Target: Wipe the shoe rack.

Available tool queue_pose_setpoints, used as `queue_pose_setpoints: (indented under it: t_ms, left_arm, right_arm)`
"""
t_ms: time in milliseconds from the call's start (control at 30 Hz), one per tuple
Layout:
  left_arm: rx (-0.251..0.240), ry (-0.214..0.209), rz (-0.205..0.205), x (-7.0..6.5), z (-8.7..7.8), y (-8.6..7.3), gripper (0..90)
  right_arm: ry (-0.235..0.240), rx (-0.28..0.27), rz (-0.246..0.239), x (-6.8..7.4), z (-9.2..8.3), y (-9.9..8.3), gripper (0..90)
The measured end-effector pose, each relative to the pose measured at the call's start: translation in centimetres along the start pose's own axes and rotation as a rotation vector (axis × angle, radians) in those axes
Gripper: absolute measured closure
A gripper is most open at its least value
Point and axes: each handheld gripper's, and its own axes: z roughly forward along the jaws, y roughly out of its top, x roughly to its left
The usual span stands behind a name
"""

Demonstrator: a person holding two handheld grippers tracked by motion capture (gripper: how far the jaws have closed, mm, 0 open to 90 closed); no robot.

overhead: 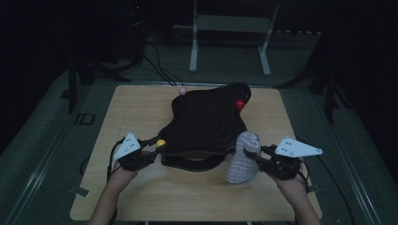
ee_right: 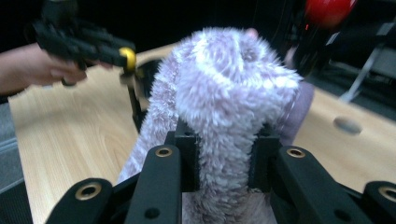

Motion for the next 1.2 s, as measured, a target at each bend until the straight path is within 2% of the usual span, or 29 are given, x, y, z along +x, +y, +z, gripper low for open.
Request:
queue_pose_setpoints:
  t_ms: [67,133,233,300,367,433,533,600,700,767,867,1000,1033,1100,1133,1200]
  left_arm:
    - [0.000,0.001,0.000,-0.1,0.0,0.0,59.6]
    - [0.000,0.003,0.000,-0.1,0.0,0.0,59.7]
    - [0.000,-0.002,0.003,-0.3,0.1,0.0,59.6]
    - [0.000,-0.004,0.006,-0.4,0.1,0.0,59.7]
    - [0.001,-0.005,0.007,-0.5,0.1,0.0,59.7]
    - [-0.004,-0.006,0.005,-0.5,0.2,0.0,59.7]
    - [-0.004,-0.007,0.006,-0.5,0.2,0.0,59.6]
    - [-0.001,-0.006,0.007,-0.5,0.2,0.0,59.6]
    - [-0.002,-0.005,0.008,-0.5,0.2,0.0,59.6]
    - [-0.002,-0.003,0.007,-0.5,0.2,0.0,59.6]
    - [-0.001,-0.003,0.007,-0.5,0.2,0.0,59.6]
    - [0.002,-0.007,0.003,-0.5,0.2,0.1,59.6]
    - [0.001,-0.011,-0.002,-0.4,0.2,0.1,59.5]
    - [0.002,-0.010,-0.001,-0.4,0.2,0.1,59.6]
    - [0.002,-0.010,-0.001,-0.4,0.2,0.1,59.6]
    - [0.002,-0.009,0.001,-0.4,0.2,0.1,59.6]
  right_arm:
    - [0.006,0.000,0.025,-0.2,0.1,-0.4,71.3]
    - [-0.009,0.001,0.012,-0.1,-0.5,0.1,71.2]
    - [0.007,-0.078,0.018,0.2,-2.0,1.0,71.0]
    - [-0.001,-0.091,0.010,0.2,-2.1,1.4,71.0]
    - [-0.010,-0.083,0.012,0.2,-1.4,1.3,71.1]
    - [-0.049,-0.060,-0.005,0.1,-0.5,0.7,71.2]
    - [-0.051,-0.011,0.029,-0.5,0.2,-0.3,71.3]
    - [-0.045,0.002,0.044,-0.9,-0.3,-0.4,71.4]
    - [-0.048,-0.023,0.053,-0.8,-2.4,0.2,71.5]
    - [-0.021,-0.052,0.042,-0.3,-3.8,0.7,71.5]
    - [0.060,-0.092,0.033,1.0,-5.0,1.5,71.4]
    - [0.171,-0.087,-0.008,3.2,-4.4,2.4,71.2]
    - [0.177,-0.088,-0.021,3.5,-4.0,2.6,71.2]
    - [0.200,-0.088,-0.015,3.3,-3.2,3.0,71.1]
    - [0.193,-0.089,-0.011,3.2,-3.0,3.2,71.1]
    - [0.134,-0.066,-0.023,2.7,-1.9,3.4,71.2]
